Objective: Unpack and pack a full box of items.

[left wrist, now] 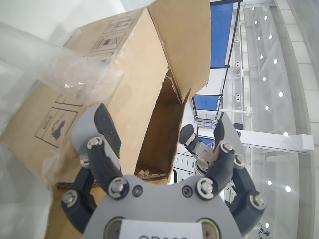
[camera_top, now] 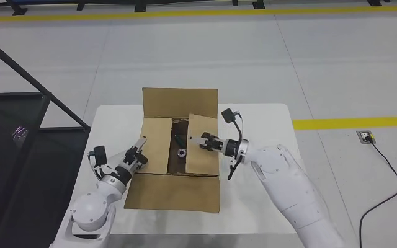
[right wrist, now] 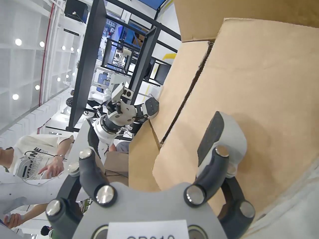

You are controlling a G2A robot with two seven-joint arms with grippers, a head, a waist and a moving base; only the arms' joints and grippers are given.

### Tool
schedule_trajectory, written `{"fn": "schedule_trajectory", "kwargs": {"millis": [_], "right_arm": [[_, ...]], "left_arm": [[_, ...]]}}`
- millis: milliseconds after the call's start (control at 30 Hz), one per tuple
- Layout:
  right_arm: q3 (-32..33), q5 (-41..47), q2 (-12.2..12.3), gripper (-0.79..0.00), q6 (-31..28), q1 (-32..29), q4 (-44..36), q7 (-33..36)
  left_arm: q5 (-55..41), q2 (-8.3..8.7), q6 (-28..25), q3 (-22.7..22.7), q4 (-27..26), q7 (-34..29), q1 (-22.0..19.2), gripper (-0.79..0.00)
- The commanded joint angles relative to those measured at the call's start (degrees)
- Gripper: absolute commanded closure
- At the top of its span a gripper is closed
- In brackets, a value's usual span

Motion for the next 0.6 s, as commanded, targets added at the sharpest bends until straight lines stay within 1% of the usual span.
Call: {"fn": "schedule_trajectory", "kwargs": {"millis": [0,133,367,467,567], "right_arm": [[-0.8,-0.6,-0.2,-0.785,-0.4,0.7,1.4,-0.3],[-2.3,-2.8,-0.6,-0.785,0.0,1.8,3.6,-1.6],[-4.1,-6.2,-0.7,-0.785,0.2,2.5,4.5,-1.0],[-4.2,-7.0,-0.7,-0.785,0.1,2.6,4.2,-1.5],[-3.2,-6.2,-0.5,-0.785,-2.2,2.2,3.0,-3.0]], "left_arm": [[-0.8,-0.01,0.3,-0.1,0.1,-0.2,-0.1,-0.785],[-0.8,0.03,0.3,-0.1,0.2,-0.2,-0.3,-0.785],[-2.0,0.07,-0.4,-0.7,-0.2,0.1,-0.3,-0.785],[-3.2,0.14,-1.1,-1.8,-1.5,0.0,0.3,-0.785],[-4.7,0.36,-2.0,-4.1,-4.1,-0.9,2.0,-0.785]]}}
